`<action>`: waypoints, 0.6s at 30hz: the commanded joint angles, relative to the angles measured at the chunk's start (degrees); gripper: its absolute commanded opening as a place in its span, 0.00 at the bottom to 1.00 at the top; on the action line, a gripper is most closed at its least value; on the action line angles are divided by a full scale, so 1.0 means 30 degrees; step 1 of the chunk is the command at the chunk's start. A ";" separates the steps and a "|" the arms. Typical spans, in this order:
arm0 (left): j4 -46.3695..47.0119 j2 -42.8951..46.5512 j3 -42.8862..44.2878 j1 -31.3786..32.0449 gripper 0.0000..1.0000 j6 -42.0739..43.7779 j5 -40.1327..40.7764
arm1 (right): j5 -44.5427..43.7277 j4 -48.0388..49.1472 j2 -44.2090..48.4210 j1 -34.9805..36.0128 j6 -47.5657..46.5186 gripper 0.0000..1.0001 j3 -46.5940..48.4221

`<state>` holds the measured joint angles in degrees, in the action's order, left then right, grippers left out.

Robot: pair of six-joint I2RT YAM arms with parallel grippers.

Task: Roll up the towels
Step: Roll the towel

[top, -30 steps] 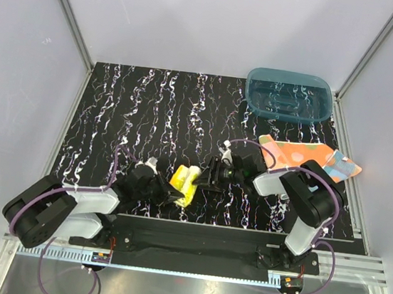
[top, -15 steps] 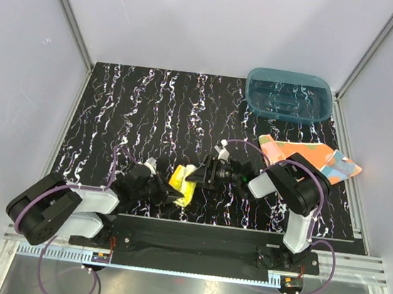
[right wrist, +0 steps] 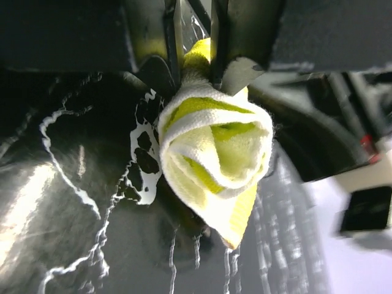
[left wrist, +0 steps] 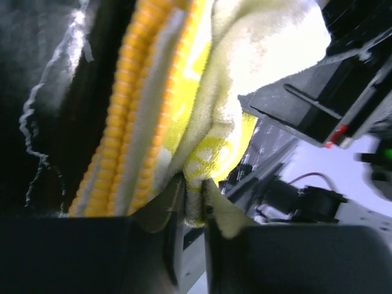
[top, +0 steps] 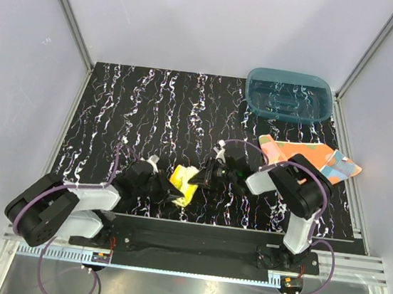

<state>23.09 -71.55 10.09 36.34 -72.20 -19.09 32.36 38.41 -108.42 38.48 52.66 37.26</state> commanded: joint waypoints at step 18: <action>-1.6345 -0.2333 1.3540 1.2436 0.58 1.1465 1.9134 | -0.8091 -2.0919 0.2859 0.0152 -0.4898 0.09 0.6155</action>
<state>-25.78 -74.35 47.48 70.37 -44.47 27.51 12.71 -15.38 -99.90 39.09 40.71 55.75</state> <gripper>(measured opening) 0.578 0.228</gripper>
